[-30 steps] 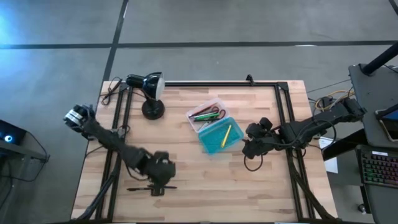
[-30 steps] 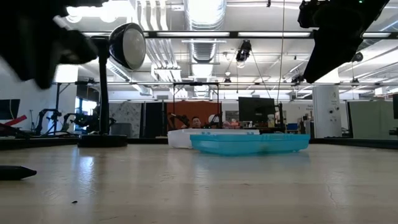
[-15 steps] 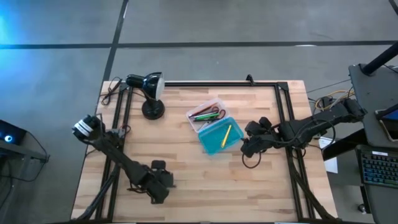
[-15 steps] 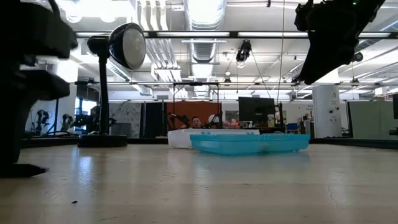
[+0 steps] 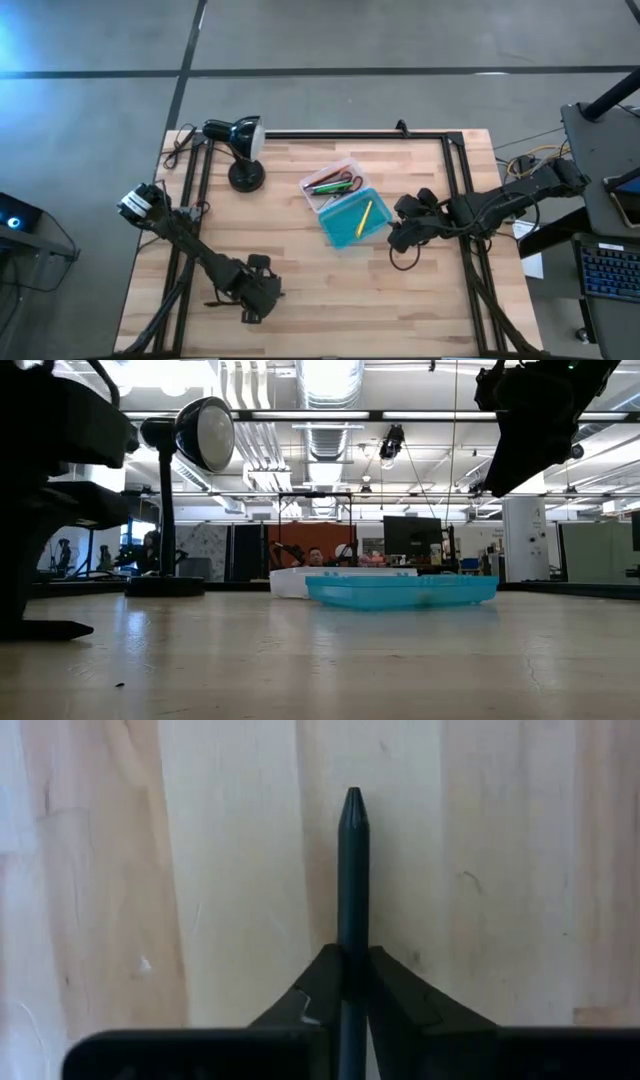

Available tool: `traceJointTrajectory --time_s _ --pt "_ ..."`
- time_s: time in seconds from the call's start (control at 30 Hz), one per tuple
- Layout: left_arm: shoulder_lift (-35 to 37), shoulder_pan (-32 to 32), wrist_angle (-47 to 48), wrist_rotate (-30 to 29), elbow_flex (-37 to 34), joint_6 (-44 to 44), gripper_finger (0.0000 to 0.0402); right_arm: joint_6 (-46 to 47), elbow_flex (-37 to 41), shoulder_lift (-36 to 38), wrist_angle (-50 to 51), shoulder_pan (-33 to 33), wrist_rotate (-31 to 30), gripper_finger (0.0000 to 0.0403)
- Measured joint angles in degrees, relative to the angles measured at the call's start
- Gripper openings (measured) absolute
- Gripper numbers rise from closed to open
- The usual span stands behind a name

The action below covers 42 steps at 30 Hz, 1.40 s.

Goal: Pick & place school supplies into a supply box
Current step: Put the right black pen into the supply box, then put the black pen into the supply box

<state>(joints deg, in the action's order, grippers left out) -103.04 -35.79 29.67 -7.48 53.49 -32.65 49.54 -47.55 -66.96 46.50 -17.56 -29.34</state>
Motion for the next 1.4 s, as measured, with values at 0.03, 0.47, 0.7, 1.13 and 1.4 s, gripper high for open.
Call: traceJointTrajectory --time_s 0.03,0.47,0.7,1.13,1.4 --pt "0.0 0.9 0.0 0.2 0.0 1.2 0.0014 0.0 0.0 0.0 0.0 0.0 0.0 0.0224" --pt "15.7 20.8 -4.1 -4.4 -0.2 0.6 0.0009 1.1 0.0 0.0 1.3 0.0 -0.5 0.0224" --pt "19.1 38.1 -13.4 -3.6 3.8 7.1 0.0009 2.3 0.0 0.0 1.3 0.1 -3.0 0.0224" --pt "-7.8 52.9 -4.9 0.9 32.7 21.0 0.003 2.6 0.1 0.0 1.3 0.1 -3.8 0.0224" --pt "-10.6 52.0 4.8 0.9 37.7 21.5 0.0095 2.3 0.1 0.0 1.6 0.1 -3.8 0.0224"
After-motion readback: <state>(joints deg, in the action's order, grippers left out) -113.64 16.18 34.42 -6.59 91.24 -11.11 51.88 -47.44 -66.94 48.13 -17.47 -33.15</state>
